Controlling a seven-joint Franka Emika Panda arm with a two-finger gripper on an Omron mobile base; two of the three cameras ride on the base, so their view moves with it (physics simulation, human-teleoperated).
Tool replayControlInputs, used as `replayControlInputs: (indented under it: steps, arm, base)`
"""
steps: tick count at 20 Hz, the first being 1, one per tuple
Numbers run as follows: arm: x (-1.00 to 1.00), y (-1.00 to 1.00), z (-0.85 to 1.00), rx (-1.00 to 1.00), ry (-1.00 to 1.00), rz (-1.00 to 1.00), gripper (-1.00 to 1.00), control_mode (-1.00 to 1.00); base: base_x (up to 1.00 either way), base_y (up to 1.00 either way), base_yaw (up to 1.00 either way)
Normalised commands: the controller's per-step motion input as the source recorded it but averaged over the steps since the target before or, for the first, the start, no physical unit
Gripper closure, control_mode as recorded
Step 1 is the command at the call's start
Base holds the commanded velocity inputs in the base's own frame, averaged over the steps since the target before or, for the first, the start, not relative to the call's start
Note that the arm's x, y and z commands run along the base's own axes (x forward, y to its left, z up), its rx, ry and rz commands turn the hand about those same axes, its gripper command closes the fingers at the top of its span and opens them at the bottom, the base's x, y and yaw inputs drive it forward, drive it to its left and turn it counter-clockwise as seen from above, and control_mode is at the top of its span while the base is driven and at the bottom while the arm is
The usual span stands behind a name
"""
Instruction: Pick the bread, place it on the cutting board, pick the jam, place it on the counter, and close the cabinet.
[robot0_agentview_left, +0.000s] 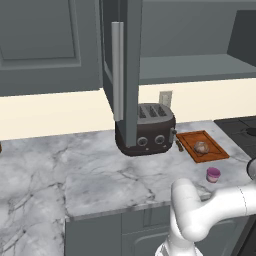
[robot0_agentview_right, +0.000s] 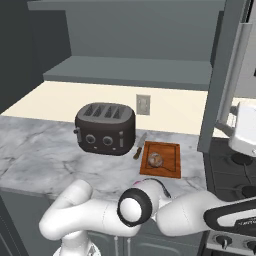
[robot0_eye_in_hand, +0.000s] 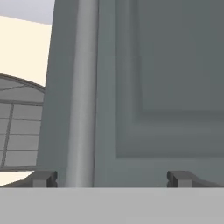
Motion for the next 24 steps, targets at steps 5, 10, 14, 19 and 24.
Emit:
replayControlInputs:
  steps: [5,10,14,19,24]
  arm:
    - [0.0,0.51,0.0,0.0,0.02,-0.11,-1.0,-1.0]
    - [0.0,0.46,0.0,0.0,0.03,-0.13,-1.0,-1.0]
    - [0.0,0.46,0.0,0.0,0.03,-0.13,-1.0,-1.0]
    - [0.0,0.43,0.0,0.0,0.01,-0.11,-1.0,-1.0]
    - [0.0,0.43,0.0,0.0,0.0,-0.06,-1.0,-1.0]
  base:
    - [0.0,0.0,0.0]
    - [0.0,0.0,0.0]
    - [0.0,0.0,0.0]
    - [0.0,0.0,0.0]
    - [0.0,0.0,0.0]
